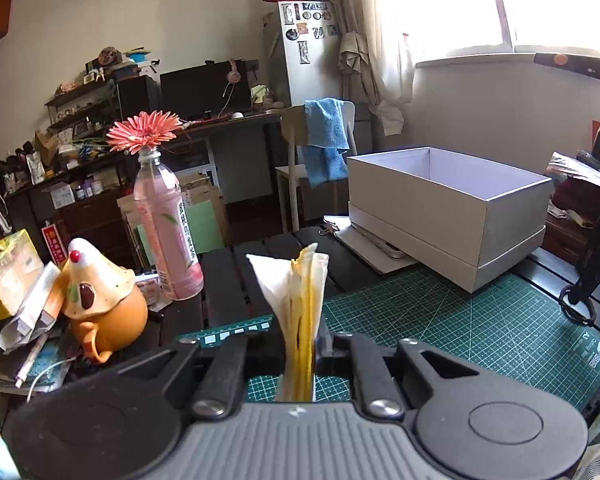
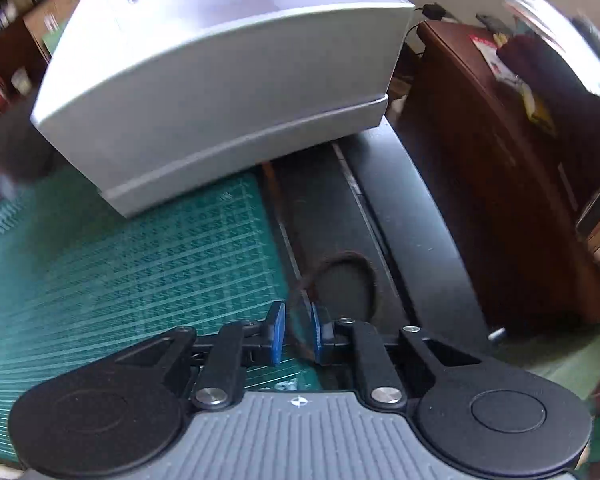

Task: Fold shopping bag
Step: 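Move the right gripper down to the dark brown cord on the mat, then grasp the dark brown cord loop with the right gripper and lift it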

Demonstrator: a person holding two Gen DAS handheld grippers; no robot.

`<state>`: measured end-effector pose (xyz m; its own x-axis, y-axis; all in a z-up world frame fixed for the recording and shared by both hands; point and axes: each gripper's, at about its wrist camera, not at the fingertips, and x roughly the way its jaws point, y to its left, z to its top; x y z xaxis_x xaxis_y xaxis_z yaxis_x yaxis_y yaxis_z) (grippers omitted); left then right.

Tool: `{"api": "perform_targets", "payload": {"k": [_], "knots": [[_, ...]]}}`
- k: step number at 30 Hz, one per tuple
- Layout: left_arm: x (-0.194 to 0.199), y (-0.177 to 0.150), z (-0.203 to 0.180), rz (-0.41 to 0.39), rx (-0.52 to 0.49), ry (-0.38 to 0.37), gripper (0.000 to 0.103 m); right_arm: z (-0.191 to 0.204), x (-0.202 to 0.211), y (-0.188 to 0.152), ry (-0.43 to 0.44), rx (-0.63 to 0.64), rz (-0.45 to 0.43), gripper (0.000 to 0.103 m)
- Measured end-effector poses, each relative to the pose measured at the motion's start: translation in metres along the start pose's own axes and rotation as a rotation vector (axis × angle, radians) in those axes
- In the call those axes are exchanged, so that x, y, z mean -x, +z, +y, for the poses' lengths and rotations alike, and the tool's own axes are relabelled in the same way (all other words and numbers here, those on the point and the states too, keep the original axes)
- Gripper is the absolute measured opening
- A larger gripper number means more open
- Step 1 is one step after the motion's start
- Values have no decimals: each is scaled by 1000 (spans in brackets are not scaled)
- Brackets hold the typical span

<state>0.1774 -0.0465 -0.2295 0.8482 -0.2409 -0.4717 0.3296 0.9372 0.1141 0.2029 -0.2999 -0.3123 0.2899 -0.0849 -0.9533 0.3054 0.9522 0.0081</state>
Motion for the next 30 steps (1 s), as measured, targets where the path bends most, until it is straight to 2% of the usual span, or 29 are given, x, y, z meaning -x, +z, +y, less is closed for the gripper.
{"api": "perform_targets", "payload": {"k": [2,4,5,6,10,11,12,16,17,23,29,30], "knots": [[0,1,1,3,6,-2,12,-3,-11,-1,-37,-6,58,16],[-2,1,2,7,14,-1,13,-1,-14,-4,-34,-4,63,16],[-2,1,2,8,15,-2,13,-2,-13,-5,-22,-10,63,14],[-2,1,3,8,19,-1,13,-2,-12,-6,-10,-15,63,2],[-2,1,5,10,33,2,13,-7,5,-9,84,-61,21,3],[-2,1,6,12,42,5,13,-8,11,-10,151,-77,5,3],[-3,1,7,15,48,5,14,-7,20,-13,275,-103,-8,3],[-5,3,12,24,74,4,14,8,33,-20,720,-176,35,3],[-4,3,14,27,85,6,14,11,34,-21,793,-187,45,3],[-6,3,17,32,100,8,14,25,22,-26,791,-189,92,8],[-6,2,21,41,116,4,15,39,9,-30,789,-190,138,9],[-6,2,22,43,119,3,15,42,7,-31,788,-191,146,13]]}}
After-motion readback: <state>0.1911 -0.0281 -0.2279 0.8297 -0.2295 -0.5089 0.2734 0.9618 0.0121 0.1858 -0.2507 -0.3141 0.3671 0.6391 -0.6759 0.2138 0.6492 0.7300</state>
